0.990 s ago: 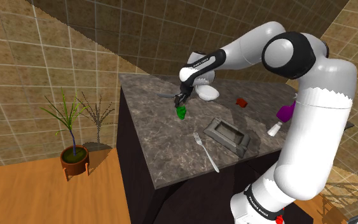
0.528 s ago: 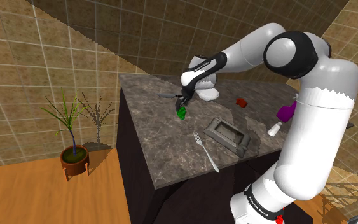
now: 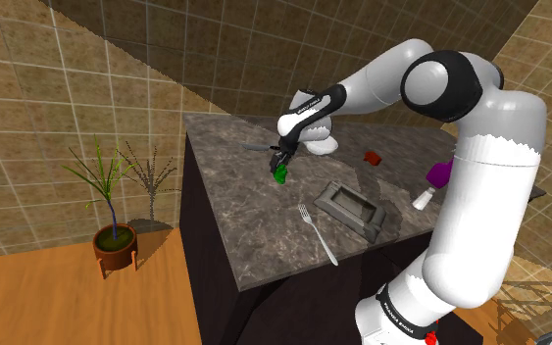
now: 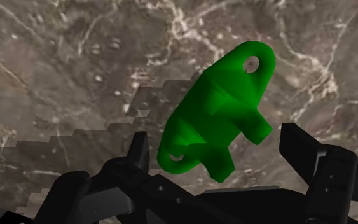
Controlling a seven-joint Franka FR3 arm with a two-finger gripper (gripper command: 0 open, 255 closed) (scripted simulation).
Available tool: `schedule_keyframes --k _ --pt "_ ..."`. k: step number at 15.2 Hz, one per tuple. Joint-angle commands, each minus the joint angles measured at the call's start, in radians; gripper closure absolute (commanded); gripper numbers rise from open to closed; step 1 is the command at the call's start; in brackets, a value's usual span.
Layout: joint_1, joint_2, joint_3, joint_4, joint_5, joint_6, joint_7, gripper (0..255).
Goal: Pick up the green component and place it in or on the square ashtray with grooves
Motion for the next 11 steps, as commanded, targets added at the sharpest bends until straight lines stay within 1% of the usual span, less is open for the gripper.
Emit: schedule_keyframes --k 1,2,11 --pt "0.000 0.000 0.000 0.000 0.000 0.000 0.000 0" --pt "0.000 0.000 0.000 0.000 0.000 0.000 0.000 255" --pt "0.000 0.000 0.000 0.000 0.000 0.000 0.000 255"
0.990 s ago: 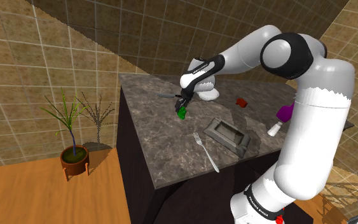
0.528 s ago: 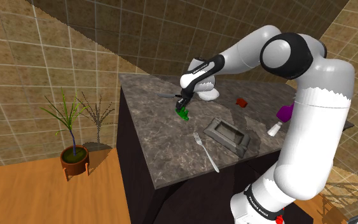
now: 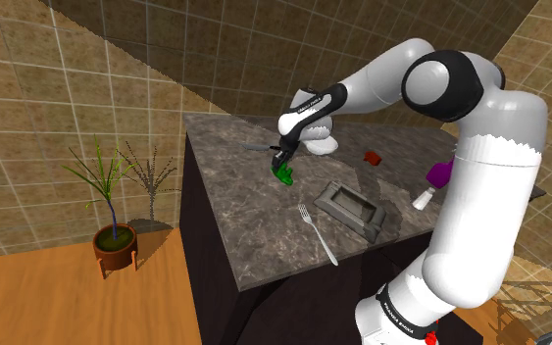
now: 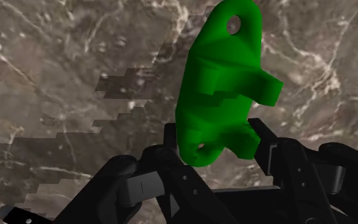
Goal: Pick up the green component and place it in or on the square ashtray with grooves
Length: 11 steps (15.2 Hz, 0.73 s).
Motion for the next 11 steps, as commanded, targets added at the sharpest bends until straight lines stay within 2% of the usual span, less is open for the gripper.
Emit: schedule_keyframes --k 1,11 --pt "0.003 -0.006 0.001 -0.002 -0.002 -0.010 0.002 255" --pt "0.012 -0.104 -0.011 0.006 -0.021 -0.116 0.013 255"
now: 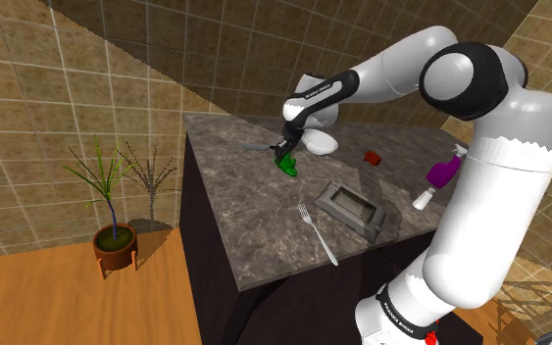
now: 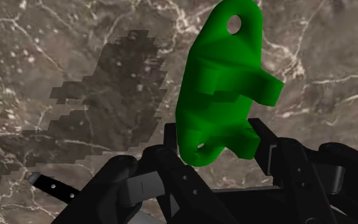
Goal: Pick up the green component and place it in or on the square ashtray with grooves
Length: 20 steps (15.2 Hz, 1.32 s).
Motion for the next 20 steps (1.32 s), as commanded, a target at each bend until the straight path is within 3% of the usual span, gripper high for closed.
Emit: schedule_keyframes --k 1,14,20 --pt "0.004 -0.023 -0.002 0.000 -0.005 -0.022 0.005 255" --pt "0.010 -0.122 -0.010 0.043 -0.025 -0.164 0.016 255" --pt "-0.028 -0.303 -0.049 -0.192 -0.052 -0.107 -0.049 255"
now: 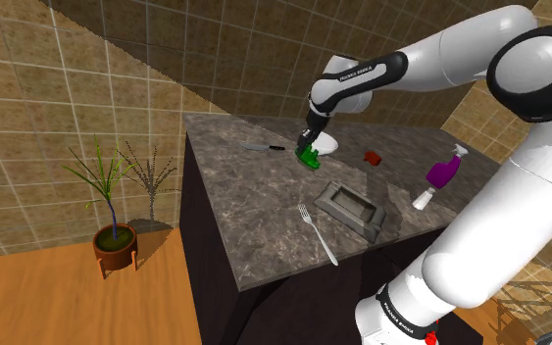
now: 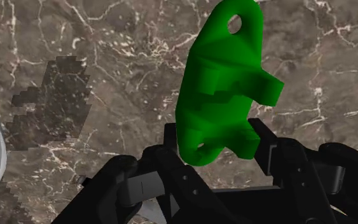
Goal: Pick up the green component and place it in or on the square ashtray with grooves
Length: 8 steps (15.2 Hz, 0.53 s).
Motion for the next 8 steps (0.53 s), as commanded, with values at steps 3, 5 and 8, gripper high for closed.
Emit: schedule_keyframes --k 3,5,8 --pt "-0.033 -0.110 -0.032 -0.130 -0.022 0.023 -0.051 255" --pt "-0.051 -0.167 -0.049 -0.193 -0.039 0.031 -0.074 255" --pt "-0.082 -0.253 -0.078 -0.281 -0.069 0.036 -0.111 255"
